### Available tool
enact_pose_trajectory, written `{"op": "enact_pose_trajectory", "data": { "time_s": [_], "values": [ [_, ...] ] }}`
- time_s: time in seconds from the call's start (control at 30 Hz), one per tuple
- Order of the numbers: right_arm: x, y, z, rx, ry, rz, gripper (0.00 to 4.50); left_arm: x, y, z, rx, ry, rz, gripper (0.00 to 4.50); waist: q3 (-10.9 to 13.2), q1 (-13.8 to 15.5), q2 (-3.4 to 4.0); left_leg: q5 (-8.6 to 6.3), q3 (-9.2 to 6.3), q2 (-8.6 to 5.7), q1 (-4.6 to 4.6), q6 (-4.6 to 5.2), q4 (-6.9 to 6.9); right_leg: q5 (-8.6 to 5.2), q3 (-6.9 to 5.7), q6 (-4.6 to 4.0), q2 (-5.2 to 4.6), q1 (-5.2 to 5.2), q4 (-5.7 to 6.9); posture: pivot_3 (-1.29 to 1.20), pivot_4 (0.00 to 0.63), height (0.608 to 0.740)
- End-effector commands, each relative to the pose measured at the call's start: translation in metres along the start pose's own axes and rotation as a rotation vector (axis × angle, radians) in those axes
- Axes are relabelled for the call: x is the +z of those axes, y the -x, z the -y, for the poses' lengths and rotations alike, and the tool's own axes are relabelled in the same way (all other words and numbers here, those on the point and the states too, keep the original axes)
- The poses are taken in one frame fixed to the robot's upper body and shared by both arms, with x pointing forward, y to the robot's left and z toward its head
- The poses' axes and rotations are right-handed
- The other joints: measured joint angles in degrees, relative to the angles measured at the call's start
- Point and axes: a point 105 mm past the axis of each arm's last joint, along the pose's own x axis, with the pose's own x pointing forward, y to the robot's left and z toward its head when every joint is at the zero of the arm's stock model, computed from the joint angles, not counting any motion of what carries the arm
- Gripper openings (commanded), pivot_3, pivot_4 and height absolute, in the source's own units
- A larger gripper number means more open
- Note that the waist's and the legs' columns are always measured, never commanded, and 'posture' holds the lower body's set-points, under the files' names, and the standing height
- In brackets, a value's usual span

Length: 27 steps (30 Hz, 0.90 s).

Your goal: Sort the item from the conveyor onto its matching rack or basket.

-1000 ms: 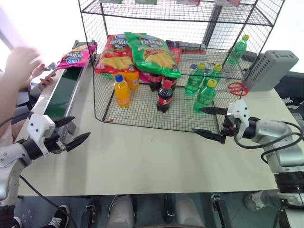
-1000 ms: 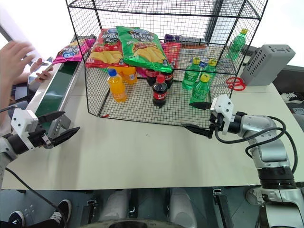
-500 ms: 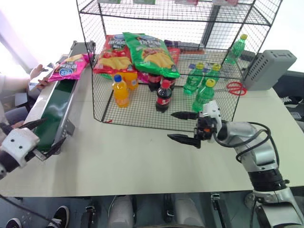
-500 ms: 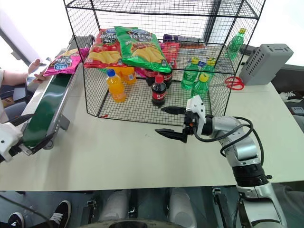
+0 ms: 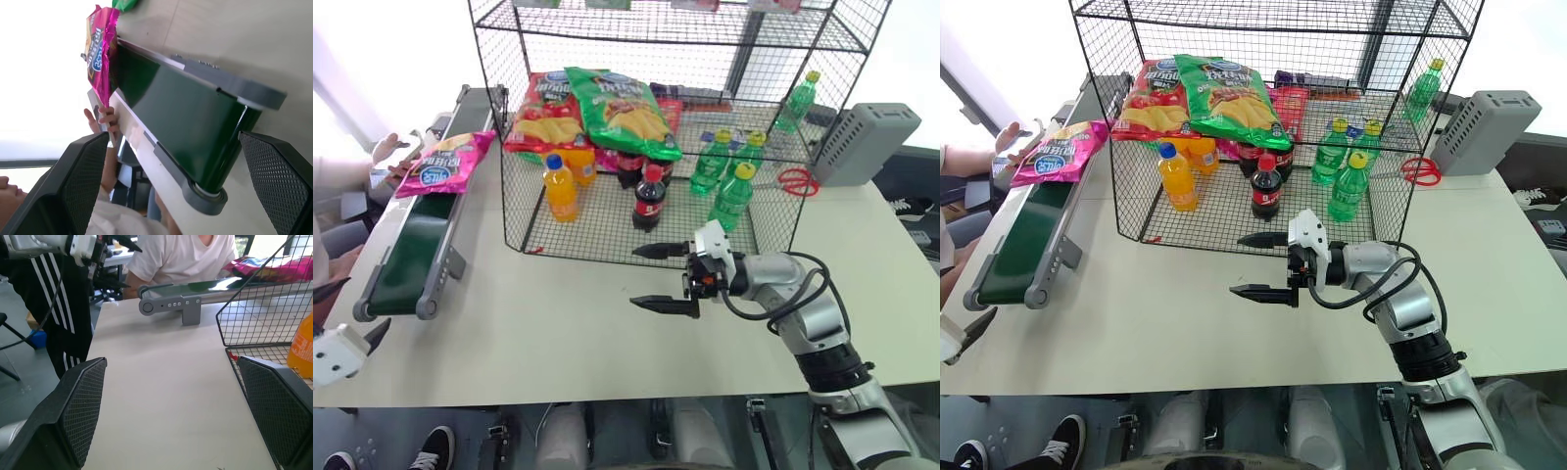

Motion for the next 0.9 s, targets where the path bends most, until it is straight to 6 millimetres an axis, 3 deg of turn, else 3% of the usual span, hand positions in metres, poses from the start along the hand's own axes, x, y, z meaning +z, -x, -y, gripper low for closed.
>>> {"op": "enact_pose_trajectory", "data": {
  "time_s": [0.03, 0.9],
  "values": [
    [0.018, -0.003, -0.004, 0.000, 0.023, 0.108, 4.45, -0.008, 0.004, -0.003, 0.021, -0.087, -0.021, 4.50, 0.0, -0.1, 0.00, 0.00, 0.00, 0.01, 0.00, 0.00, -0.01, 0.00, -0.01, 0.00, 0.01, -0.01, 0.01, 0.00, 0.150, 0.740],
    [0.015, 0.004, 0.005, -0.063, 0.074, 0.081, 4.45, -0.019, -0.007, 0.007, 0.007, -0.096, 0.002, 4.50, 0.0, -0.1, -0.05, 0.00, 0.07, 0.02, 0.01, 0.00, -0.03, 0.01, -0.01, 0.01, -0.07, -0.04, 0.02, 0.00, 0.150, 0.740]
  ]
}}
